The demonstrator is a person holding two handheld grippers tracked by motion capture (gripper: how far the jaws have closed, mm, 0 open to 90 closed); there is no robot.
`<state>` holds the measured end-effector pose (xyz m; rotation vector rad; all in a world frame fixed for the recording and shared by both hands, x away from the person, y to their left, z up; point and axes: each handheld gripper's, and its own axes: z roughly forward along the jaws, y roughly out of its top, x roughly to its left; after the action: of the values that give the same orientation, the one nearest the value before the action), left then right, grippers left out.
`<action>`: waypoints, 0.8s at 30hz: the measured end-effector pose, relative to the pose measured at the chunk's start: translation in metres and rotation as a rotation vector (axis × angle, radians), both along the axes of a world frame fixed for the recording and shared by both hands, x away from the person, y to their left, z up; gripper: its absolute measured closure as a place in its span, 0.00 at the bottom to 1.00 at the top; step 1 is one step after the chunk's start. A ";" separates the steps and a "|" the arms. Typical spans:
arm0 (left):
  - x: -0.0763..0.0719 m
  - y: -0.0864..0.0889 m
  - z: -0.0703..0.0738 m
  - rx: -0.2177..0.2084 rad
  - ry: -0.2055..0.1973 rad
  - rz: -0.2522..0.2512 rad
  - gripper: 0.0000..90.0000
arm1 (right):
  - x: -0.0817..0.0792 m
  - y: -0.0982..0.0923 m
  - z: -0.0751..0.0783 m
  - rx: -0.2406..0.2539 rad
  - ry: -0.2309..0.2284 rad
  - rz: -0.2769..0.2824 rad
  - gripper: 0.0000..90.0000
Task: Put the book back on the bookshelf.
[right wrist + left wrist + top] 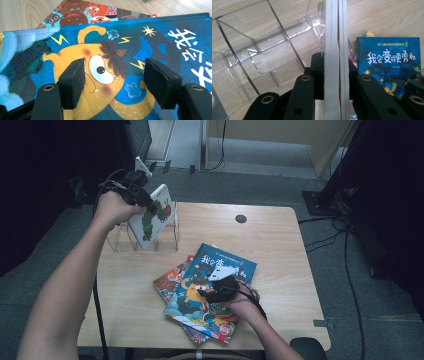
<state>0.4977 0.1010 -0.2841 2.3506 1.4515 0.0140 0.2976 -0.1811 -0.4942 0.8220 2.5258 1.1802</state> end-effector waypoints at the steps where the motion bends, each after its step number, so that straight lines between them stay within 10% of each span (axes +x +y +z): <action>1: 0.004 -0.002 -0.003 0.007 0.000 0.004 0.86 | 0.000 0.000 0.000 0.000 0.000 0.000 0.38; 24: 0.021 -0.009 -0.016 0.018 0.030 0.027 0.86 | 0.000 0.000 0.000 -0.001 0.002 0.001 0.38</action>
<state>0.5184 0.0918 -0.3002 2.3554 1.5029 -0.0012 0.2975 -0.1811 -0.4940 0.8220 2.5279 1.1793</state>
